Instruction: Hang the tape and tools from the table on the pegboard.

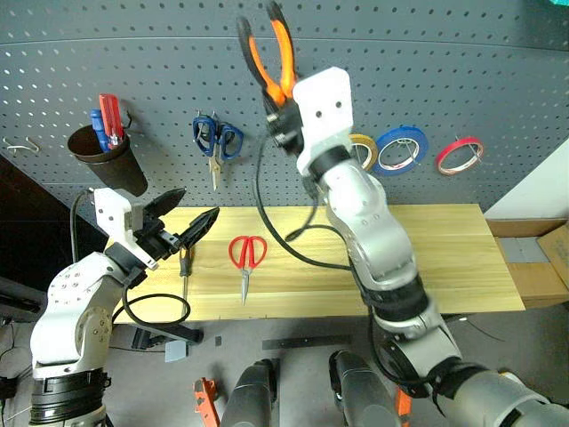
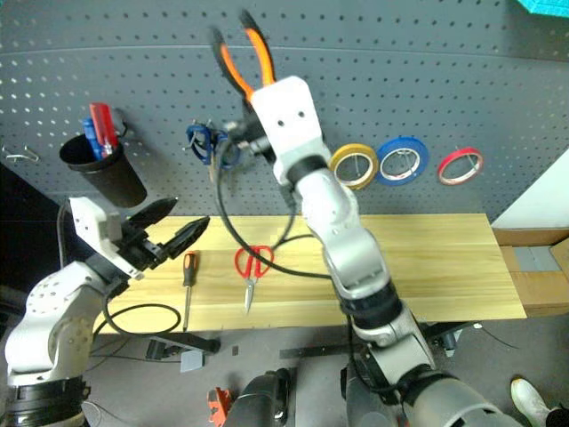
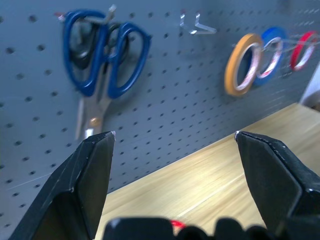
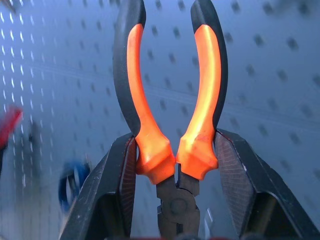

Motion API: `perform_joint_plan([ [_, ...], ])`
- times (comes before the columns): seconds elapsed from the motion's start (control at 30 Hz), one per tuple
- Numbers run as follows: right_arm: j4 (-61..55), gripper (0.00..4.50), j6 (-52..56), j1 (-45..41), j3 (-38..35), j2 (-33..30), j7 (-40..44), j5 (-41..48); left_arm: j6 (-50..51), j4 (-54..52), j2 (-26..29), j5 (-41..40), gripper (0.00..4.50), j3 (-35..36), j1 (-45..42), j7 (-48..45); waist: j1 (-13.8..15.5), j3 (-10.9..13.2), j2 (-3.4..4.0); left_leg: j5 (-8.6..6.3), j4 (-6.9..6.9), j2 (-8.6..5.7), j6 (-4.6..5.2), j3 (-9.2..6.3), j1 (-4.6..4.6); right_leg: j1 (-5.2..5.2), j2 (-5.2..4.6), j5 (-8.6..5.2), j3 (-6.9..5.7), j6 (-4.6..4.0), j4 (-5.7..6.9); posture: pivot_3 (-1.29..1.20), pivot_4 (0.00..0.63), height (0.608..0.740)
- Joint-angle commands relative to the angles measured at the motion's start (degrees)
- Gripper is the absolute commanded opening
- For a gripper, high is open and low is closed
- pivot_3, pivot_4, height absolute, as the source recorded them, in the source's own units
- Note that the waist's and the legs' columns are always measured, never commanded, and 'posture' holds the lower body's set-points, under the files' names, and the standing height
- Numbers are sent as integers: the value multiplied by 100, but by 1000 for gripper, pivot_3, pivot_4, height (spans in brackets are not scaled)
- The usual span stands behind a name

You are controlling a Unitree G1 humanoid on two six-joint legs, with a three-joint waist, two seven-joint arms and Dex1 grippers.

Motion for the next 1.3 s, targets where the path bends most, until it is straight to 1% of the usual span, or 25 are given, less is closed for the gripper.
perform_joint_plan([
  [0.03, 1008, 1823, -1158, -685, -244, 59, -138, -61, 83, -246, 65, -80, 4127, 37, -248, 128, 20, 0, 0, 0, 0, -2, 0, 1, 0, -1, 0, 1, 0, -1, 1, 28, 208, 740],
  [0.17, 2477, 1823, -2372, -1168, -307, -101, -221, -258, 58, -201, -22, 44, 4127, -196, -505, 159, 76, -1, -2, 1, 1, -2, -2, 2, 0, -1, 1, 3, -1, -4, 2, 53, 202, 740],
  [0.27, 3351, 1823, -3126, -1334, -277, -259, -261, -432, 22, -151, -78, 92, 4127, -340, -676, 177, 130, -1, -2, 1, -3, -4, -2, 2, 0, -2, 2, 3, 0, -5, -1, 67, 200, 740],
  [0.43, 4624, 1823, -4108, -1530, -309, -491, -344, -640, -38, 11, -222, 180, 4127, -548, -1026, 208, 176, -1, -2, 3, -6, -6, -4, 2, -6, -7, 2, 3, 1, -5, -4, 83, 201, 740],
  [0.57, 5500, 1823, -4624, -1742, -344, -672, -533, -806, -107, 161, -370, 249, 4127, -709, -1311, 202, 188, -2, -3, 7, -9, -6, -11, 2, -4, -9, 4, 3, 2, -5, 2, 94, 200, 740],
  [0.7, 5917, 1823, -4719, -1889, -481, -715, -598, -737, -141, 234, -448, 306, 4127, -768, -1405, 171, 193, -2, -3, 15, -17, -5, -23, -2, -4, -10, 6, 3, 0, -6, 3, 88, 203, 740],
  [0.87, 6093, 1823, -4683, -1855, -553, -647, -563, -681, -204, 329, -446, 324, 4127, -778, -1417, 134, 193, -2, -3, 19, -33, -4, -28, 0, -4, -20, 6, 3, 3, -6, 4, 82, 204, 740],
  [1.0, 6242, 1823, -4379, -1728, -523, -665, -602, -759, -246, 396, -462, 380, 4127, -802, -1458, 135, 201, -2, -3, 22, -34, -5, -31, -2, -4, -21, 6, 3, 2, -6, 6, 80, 205, 740],
  [1.13, 6117, 1823, -4162, -1599, -593, -685, -632, -689, -277, 442, -469, 446, 4127, -819, -1448, 158, 216, -2, -3, 29, -34, -5, -33, -5, -4, -21, 6, 5, 1, -10, 8, 71, 205, 740],
  [1.2, 6006, 2545, -3965, -1526, -605, -704, -655, -683, -279, 463, -462, 513, 4127, -851, -1430, 184, 223, -2, -3, 30, -34, -5, -34, -6, -3, -20, 6, 5, 0, -11, 9, 68, 205, 740],
  [1.23, 5944, 2761, -3891, -1486, -607, -709, -654, -683, -265, 471, -466, 543, 4127, -856, -1425, 208, 225, -2, -3, 30, -34, -6, -33, -6, -3, -20, 6, 6, 0, -11, 9, 66, 205, 740],
  [1.3, 5697, 3484, -3624, -1353, -549, -740, -654, -763, -227, 498, -468, 647, 4127, -880, -1401, 292, 232, -2, -3, 32, -34, -6, -33, -7, -3, -19, 6, 6, 0, -11, 10, 55, 204, 740],
])
